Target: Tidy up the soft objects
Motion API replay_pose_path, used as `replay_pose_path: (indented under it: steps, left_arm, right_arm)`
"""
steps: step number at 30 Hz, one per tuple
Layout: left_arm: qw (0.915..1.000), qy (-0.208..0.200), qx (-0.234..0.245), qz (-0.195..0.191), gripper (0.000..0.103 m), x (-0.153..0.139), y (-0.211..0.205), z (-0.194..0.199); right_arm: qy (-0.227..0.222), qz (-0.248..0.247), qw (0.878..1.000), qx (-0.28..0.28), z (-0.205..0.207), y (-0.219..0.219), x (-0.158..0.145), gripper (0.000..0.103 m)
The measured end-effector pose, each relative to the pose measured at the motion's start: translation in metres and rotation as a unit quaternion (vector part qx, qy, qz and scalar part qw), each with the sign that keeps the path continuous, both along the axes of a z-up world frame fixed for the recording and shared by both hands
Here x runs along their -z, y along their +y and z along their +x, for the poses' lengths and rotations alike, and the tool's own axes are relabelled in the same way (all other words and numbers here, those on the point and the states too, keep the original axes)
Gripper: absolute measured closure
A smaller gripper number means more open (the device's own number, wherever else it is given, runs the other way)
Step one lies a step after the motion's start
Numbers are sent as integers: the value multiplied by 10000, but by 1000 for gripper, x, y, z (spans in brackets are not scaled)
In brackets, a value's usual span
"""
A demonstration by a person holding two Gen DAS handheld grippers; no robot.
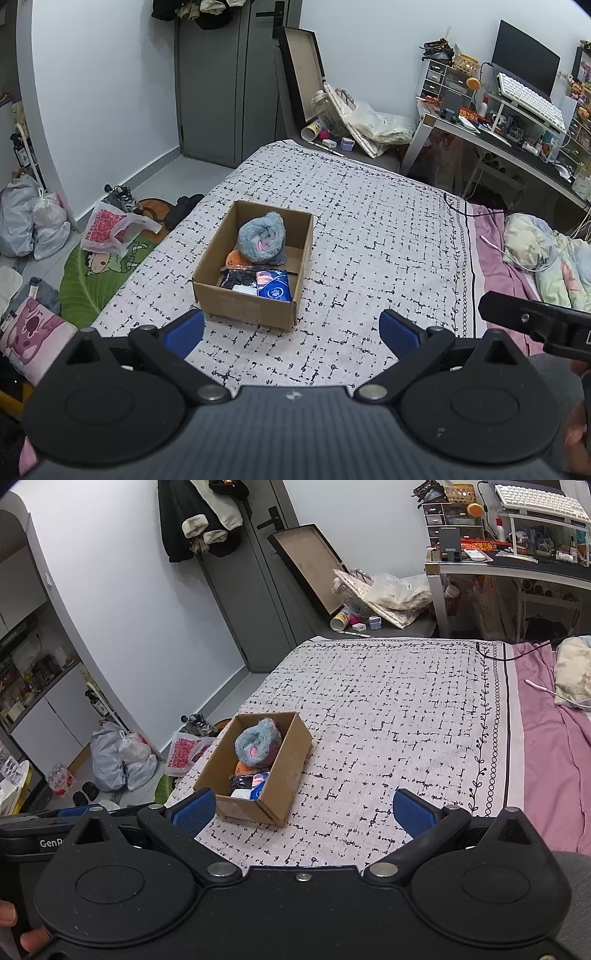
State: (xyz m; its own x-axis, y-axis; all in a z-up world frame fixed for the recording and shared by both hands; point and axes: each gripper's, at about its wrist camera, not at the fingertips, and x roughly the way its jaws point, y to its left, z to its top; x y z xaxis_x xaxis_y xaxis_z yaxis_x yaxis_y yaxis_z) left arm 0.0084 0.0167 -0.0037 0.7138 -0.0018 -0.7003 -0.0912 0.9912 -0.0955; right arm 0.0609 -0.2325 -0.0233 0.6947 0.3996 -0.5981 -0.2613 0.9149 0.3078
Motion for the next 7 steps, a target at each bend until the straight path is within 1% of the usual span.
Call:
replay_pose_path:
  steps: [7]
  left_arm:
    - [9999,-114,-50,10,3,-1,1,1]
  right_arm:
    - [28,4,10000,-36,2,3,4,0]
